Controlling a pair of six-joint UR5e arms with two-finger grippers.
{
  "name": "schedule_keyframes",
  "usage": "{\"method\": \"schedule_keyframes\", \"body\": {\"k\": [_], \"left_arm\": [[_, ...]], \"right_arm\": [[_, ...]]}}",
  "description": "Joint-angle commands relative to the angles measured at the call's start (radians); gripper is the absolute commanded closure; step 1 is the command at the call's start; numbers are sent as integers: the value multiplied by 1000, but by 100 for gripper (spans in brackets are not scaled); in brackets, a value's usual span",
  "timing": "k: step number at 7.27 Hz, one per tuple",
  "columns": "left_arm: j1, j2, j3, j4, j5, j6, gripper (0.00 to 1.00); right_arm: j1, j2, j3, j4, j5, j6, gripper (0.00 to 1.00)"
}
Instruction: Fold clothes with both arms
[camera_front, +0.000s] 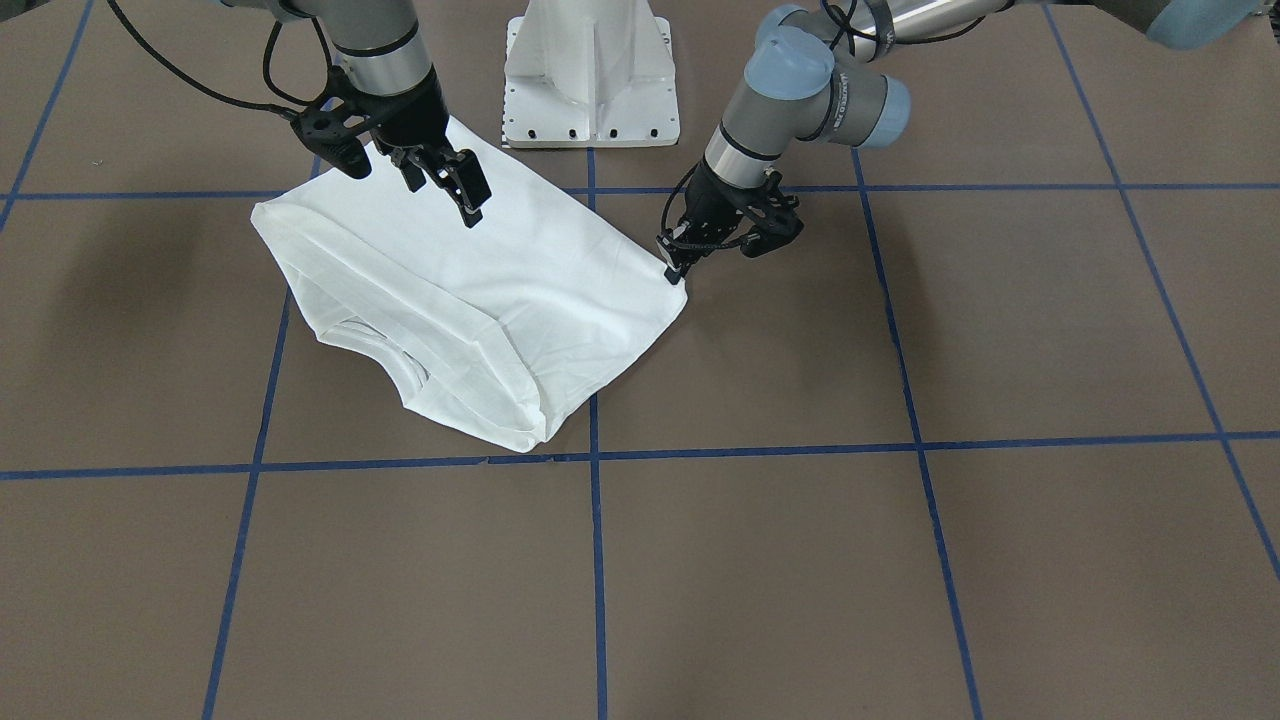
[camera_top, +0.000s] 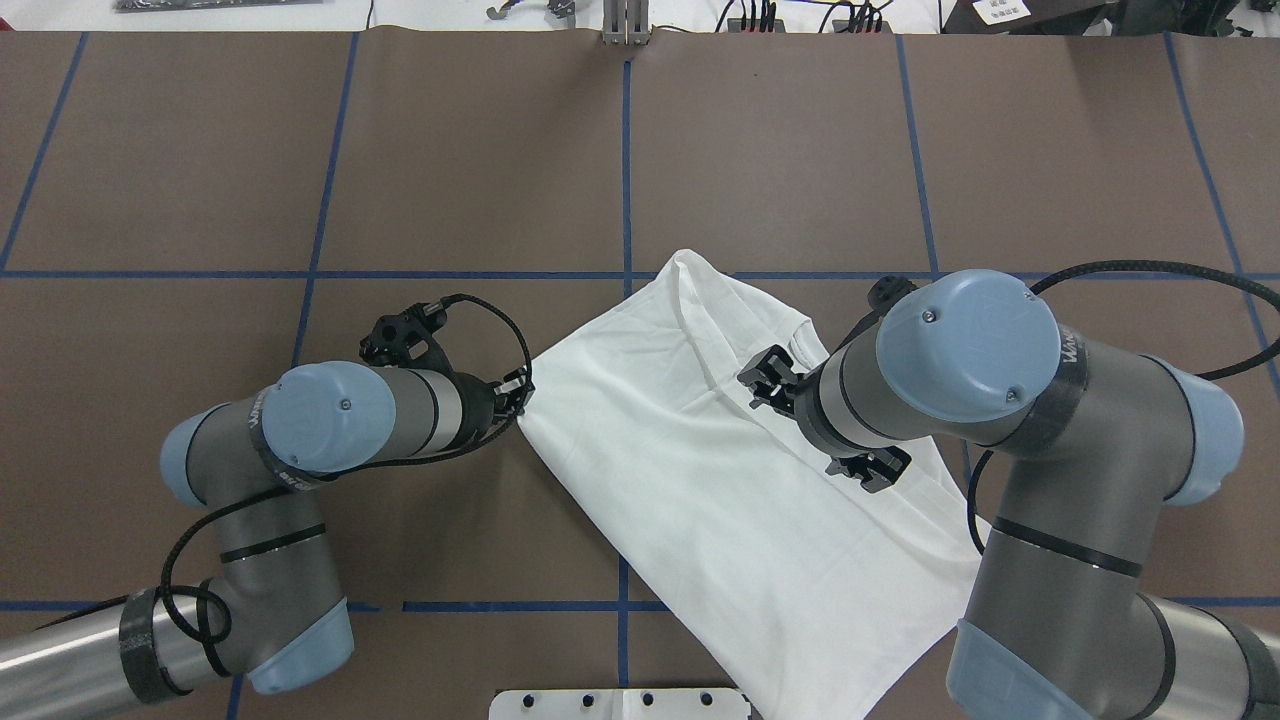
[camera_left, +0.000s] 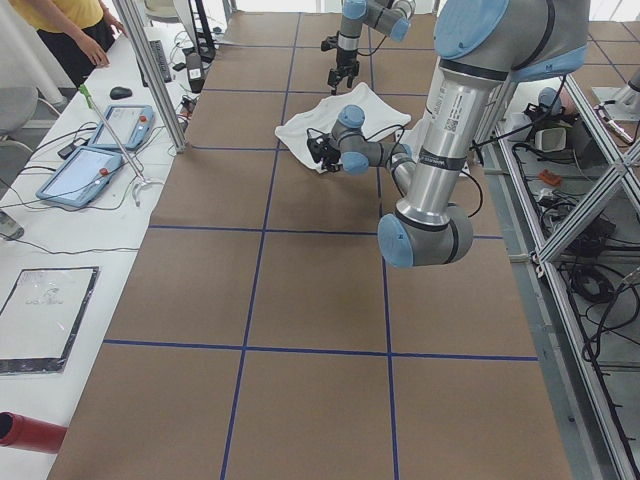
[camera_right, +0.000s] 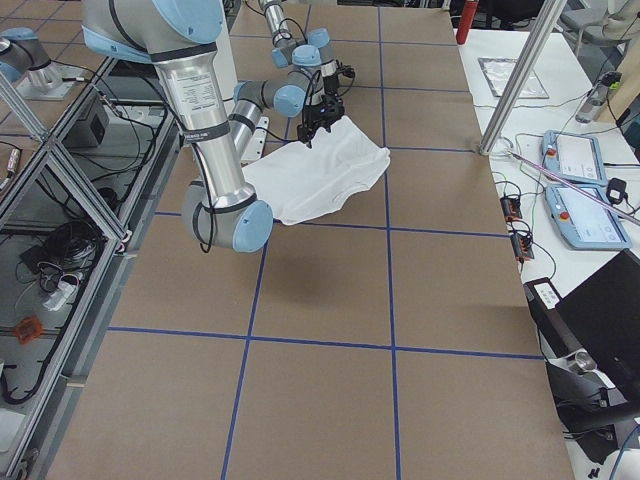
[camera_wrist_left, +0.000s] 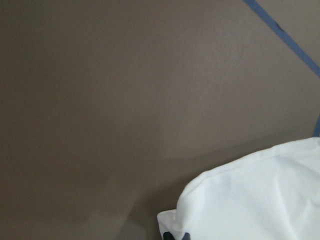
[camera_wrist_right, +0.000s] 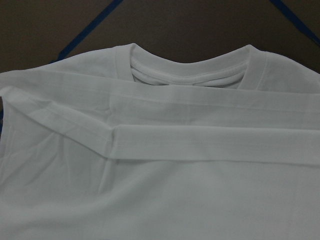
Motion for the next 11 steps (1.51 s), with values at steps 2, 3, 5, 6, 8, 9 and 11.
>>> {"method": "schedule_keyframes", "body": {"k": [2, 3, 5, 6, 8, 9, 11], "left_arm": [[-217, -215, 291, -95, 13, 122, 100], [-251, -326, 491, -204, 13, 122, 100], [-296, -428, 685, -294, 0, 141, 93], [-298, -430, 687, -297, -1, 142, 56], [-299, -423, 670, -302, -2, 135, 42], [-299, -402, 615, -300, -4, 137, 42], [-298, -336, 530, -299, -37, 134, 42]], "right_arm": [[-2, 6, 3, 0, -16, 1, 0], [-3, 6, 3, 0, -17, -1, 0], [-9, 3, 8, 0, -125, -1, 0], [-43, 7, 5, 0, -195, -1, 0], [-98, 12, 0, 0, -274, -1, 0], [-159, 4, -15, 0, -360, 2, 0], [-215, 4, -70, 2, -398, 68, 0]]}}
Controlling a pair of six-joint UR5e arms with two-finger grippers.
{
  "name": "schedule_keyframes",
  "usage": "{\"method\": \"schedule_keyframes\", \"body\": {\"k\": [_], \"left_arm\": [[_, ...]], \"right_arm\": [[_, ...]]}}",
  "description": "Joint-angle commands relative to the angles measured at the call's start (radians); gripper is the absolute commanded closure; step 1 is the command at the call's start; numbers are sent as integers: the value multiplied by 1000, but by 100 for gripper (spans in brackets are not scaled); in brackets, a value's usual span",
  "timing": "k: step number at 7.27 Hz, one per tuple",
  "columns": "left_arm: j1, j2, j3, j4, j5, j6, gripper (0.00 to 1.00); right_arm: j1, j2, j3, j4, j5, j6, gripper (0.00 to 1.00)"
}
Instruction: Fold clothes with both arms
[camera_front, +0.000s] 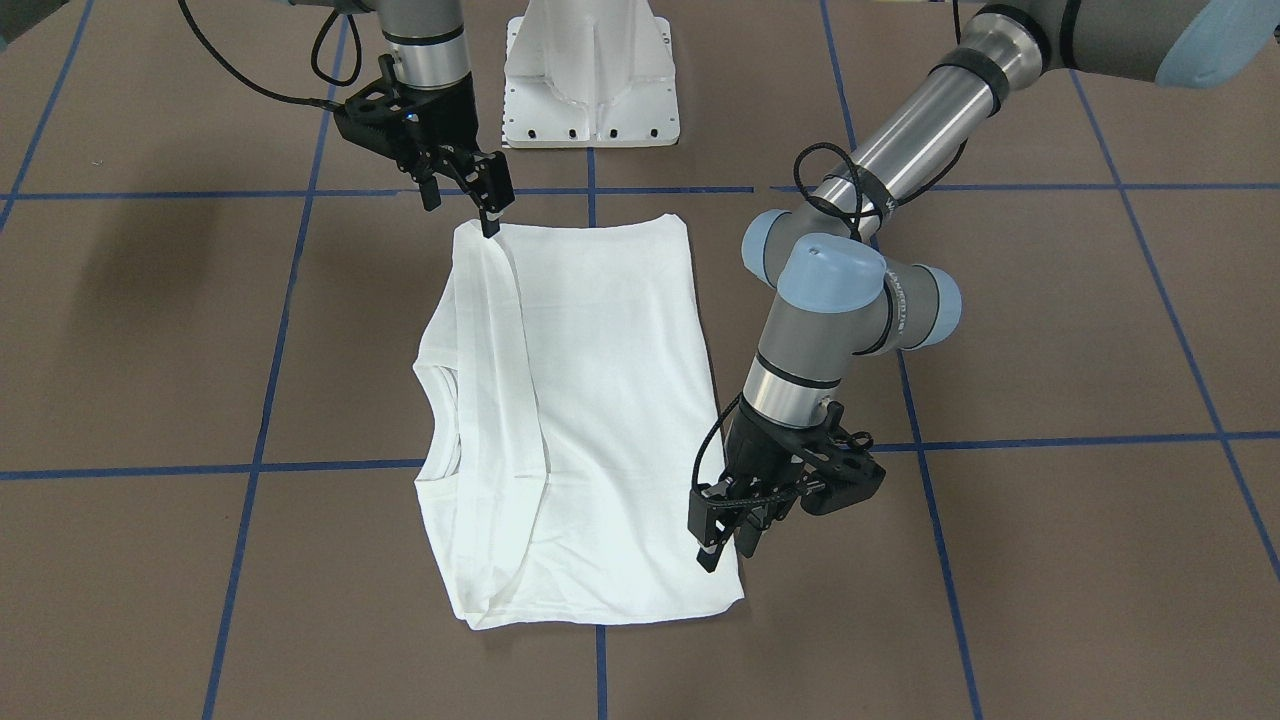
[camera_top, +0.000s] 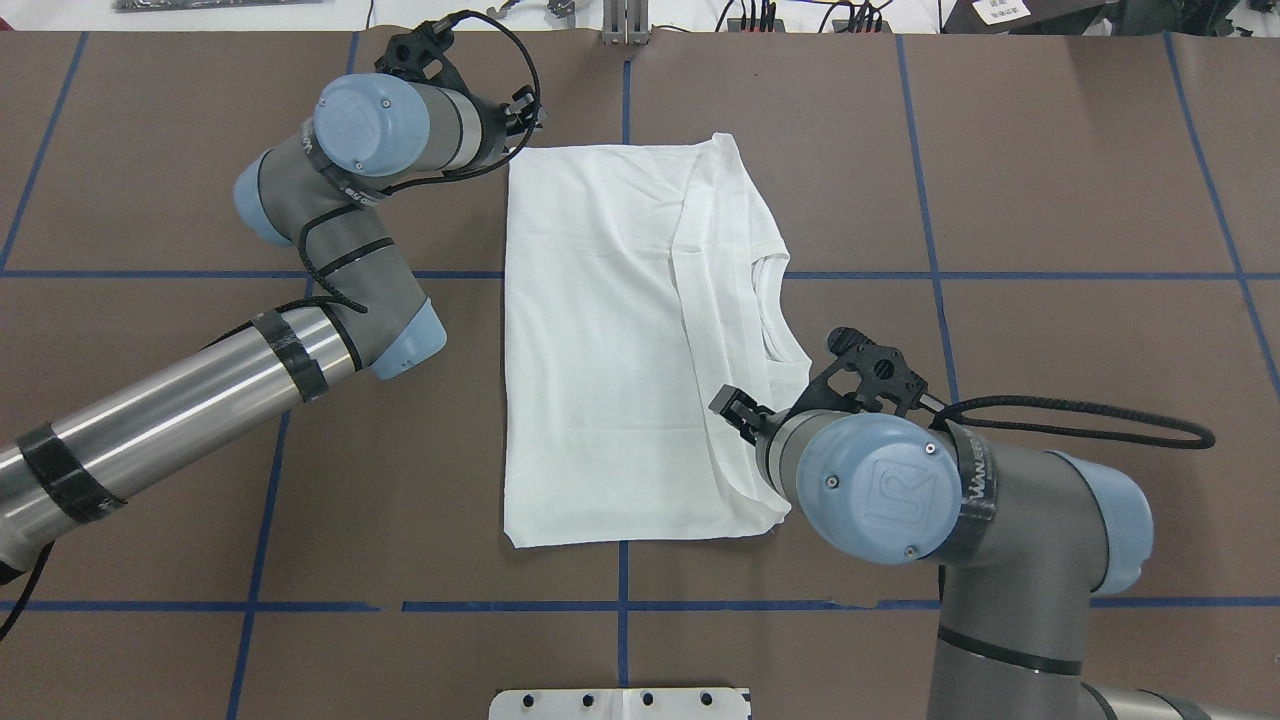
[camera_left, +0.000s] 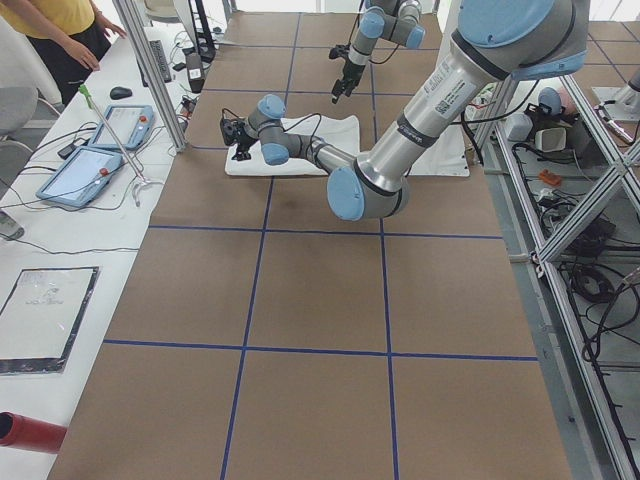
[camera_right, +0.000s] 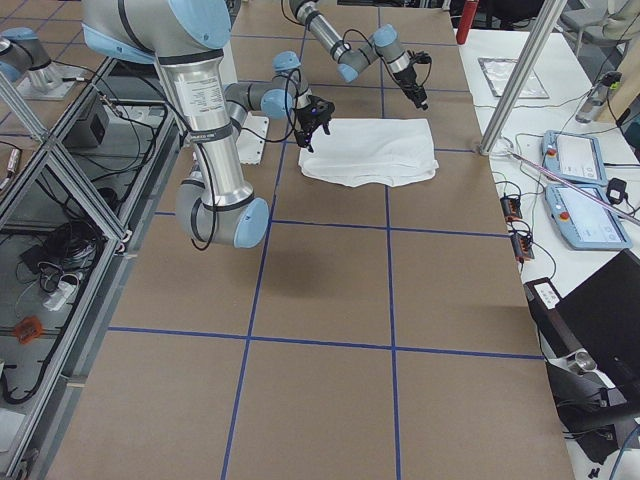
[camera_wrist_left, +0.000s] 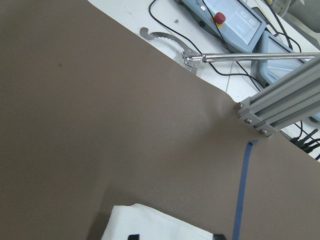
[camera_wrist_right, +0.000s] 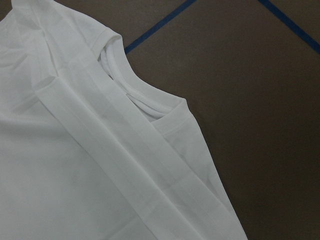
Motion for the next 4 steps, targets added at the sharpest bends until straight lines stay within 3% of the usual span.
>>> {"method": "schedule_keyframes", "body": {"k": [1, 4], "left_arm": [[2, 31, -43, 1, -26, -2, 42], [8, 37, -49, 1, -26, -7, 42]], "right_arm": [[-46, 4, -61, 3, -47, 53, 0], [-55, 4, -151, 84, -54, 80, 2]]}}
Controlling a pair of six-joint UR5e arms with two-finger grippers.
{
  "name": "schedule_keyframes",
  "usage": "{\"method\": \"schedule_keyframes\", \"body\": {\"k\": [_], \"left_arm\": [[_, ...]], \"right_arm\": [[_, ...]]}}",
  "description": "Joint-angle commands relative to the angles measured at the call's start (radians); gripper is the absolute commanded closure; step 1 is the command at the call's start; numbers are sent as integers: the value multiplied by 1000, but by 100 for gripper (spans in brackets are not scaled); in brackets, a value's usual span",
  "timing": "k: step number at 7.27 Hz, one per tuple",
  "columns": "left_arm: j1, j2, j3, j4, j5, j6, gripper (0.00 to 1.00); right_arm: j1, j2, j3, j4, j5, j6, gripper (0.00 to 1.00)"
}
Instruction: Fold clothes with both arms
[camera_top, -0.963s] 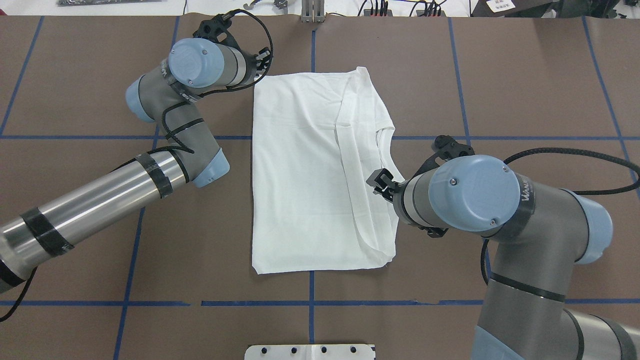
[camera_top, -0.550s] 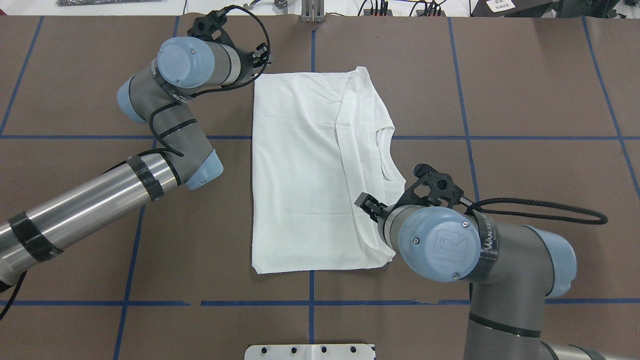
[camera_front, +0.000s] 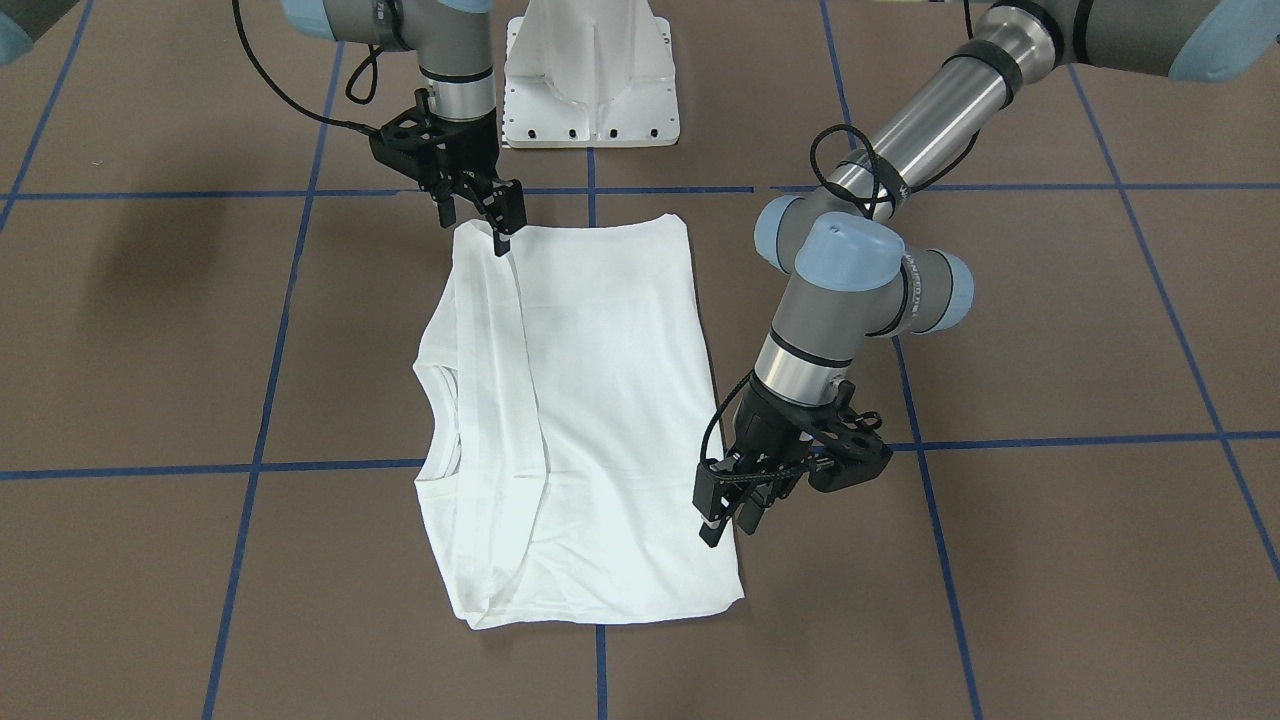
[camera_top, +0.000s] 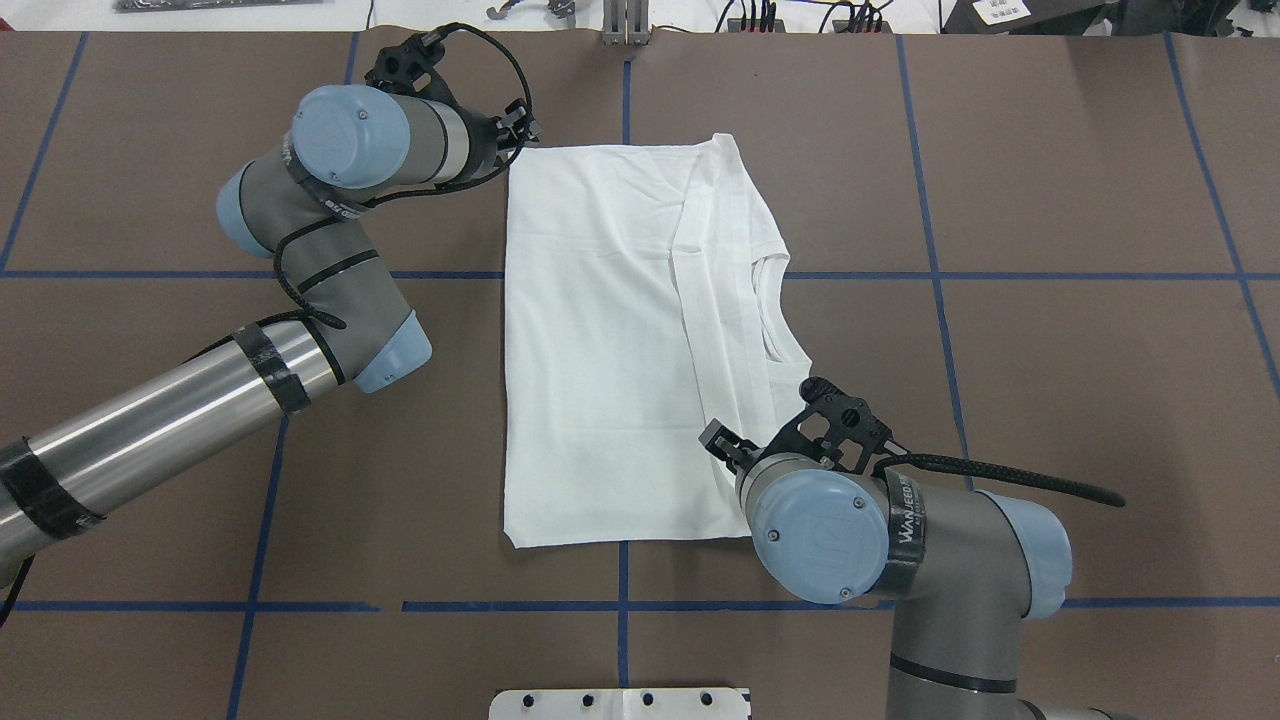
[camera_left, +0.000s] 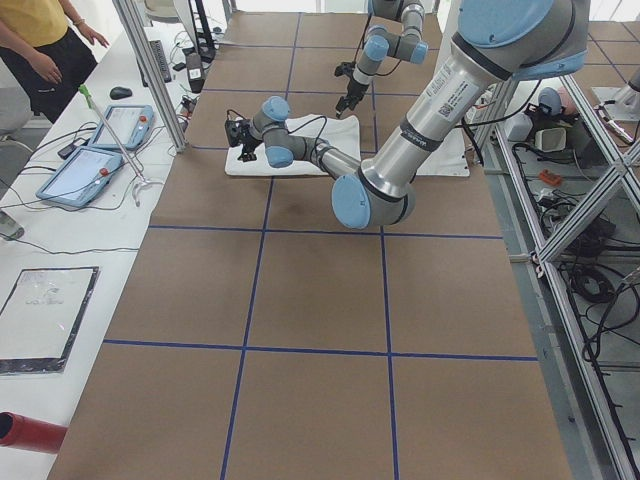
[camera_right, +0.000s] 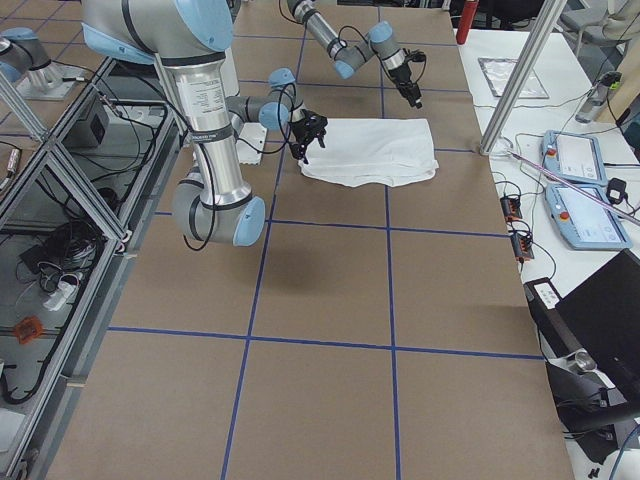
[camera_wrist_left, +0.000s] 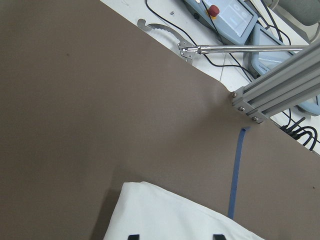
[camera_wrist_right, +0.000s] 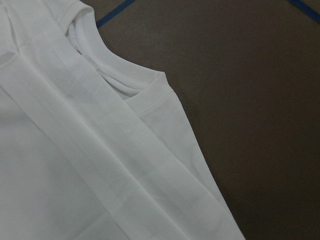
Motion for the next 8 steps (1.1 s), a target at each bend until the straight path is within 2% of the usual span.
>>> {"method": "schedule_keyframes", "body": {"k": [1, 5, 8], "left_arm": [[2, 8, -16, 4, 0, -4, 41], [4, 11, -16, 1, 0, -25, 41], [4, 13, -16, -1, 0, -30, 41]], "right_arm": [[-26, -3, -32, 16, -2, 11, 4], [-34, -14, -26, 9, -2, 16, 15], [-26, -27, -9, 6, 3, 10, 17]]}}
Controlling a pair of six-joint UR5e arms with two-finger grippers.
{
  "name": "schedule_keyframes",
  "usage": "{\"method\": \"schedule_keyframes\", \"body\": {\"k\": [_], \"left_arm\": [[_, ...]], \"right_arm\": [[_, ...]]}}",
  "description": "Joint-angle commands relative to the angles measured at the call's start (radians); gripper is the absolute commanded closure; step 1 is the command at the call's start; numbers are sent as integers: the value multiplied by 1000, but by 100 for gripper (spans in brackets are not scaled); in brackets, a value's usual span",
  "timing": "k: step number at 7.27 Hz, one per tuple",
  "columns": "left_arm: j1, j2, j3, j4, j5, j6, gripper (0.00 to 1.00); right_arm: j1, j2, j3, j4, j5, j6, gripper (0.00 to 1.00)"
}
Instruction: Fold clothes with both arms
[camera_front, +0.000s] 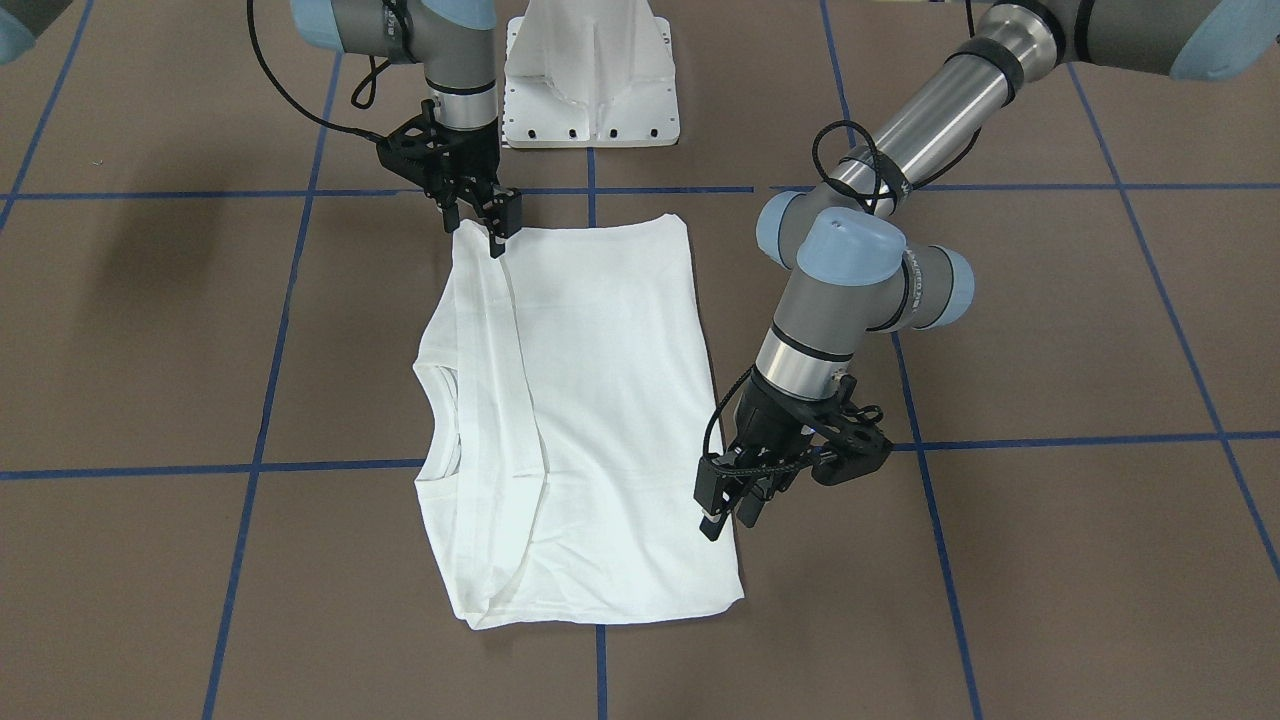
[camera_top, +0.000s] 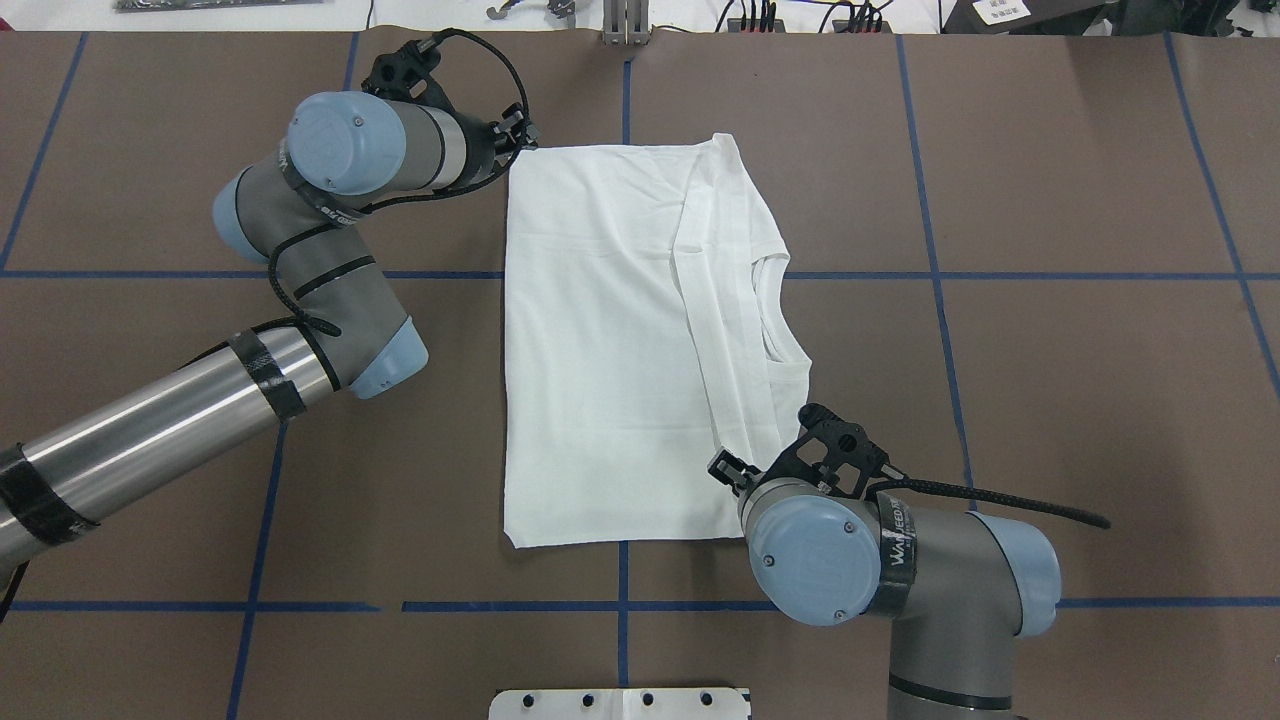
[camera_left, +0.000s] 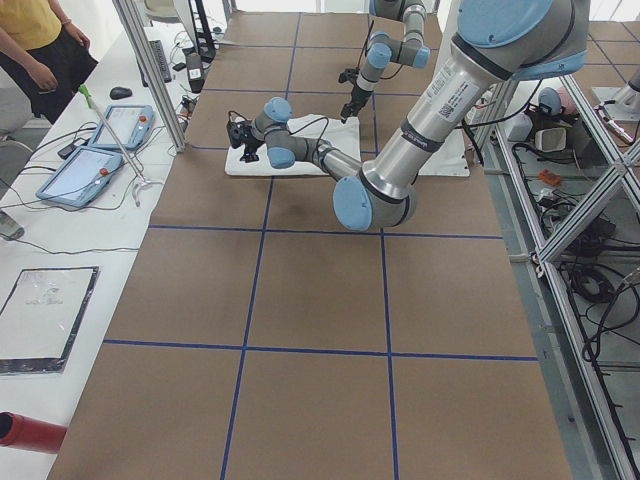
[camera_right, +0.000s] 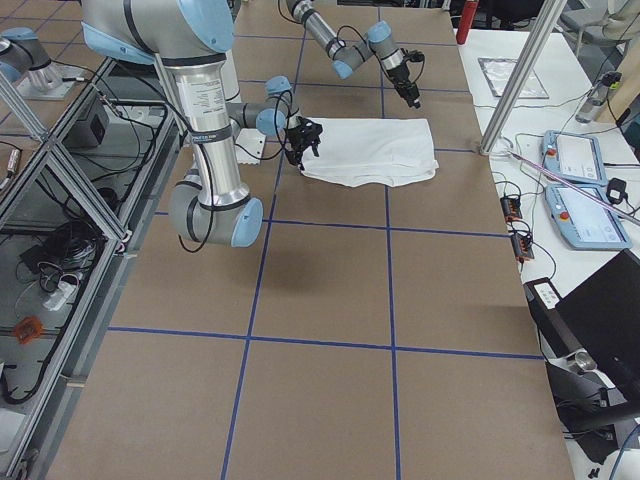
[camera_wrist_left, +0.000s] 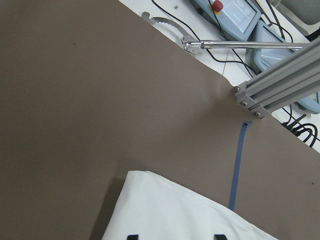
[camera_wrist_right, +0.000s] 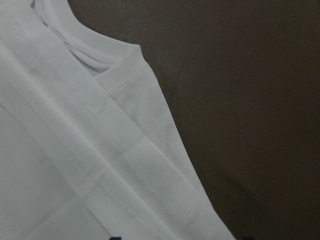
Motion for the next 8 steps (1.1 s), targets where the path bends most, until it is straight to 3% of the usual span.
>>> {"method": "schedule_keyframes", "body": {"k": [1, 8], "left_arm": [[0, 0, 0, -2, 0, -3, 41], [2, 19, -14, -3, 2, -3, 40]], "right_arm": [[1, -8, 0, -2, 0, -2, 17], [-36, 4, 1, -24, -2, 31, 19]]}}
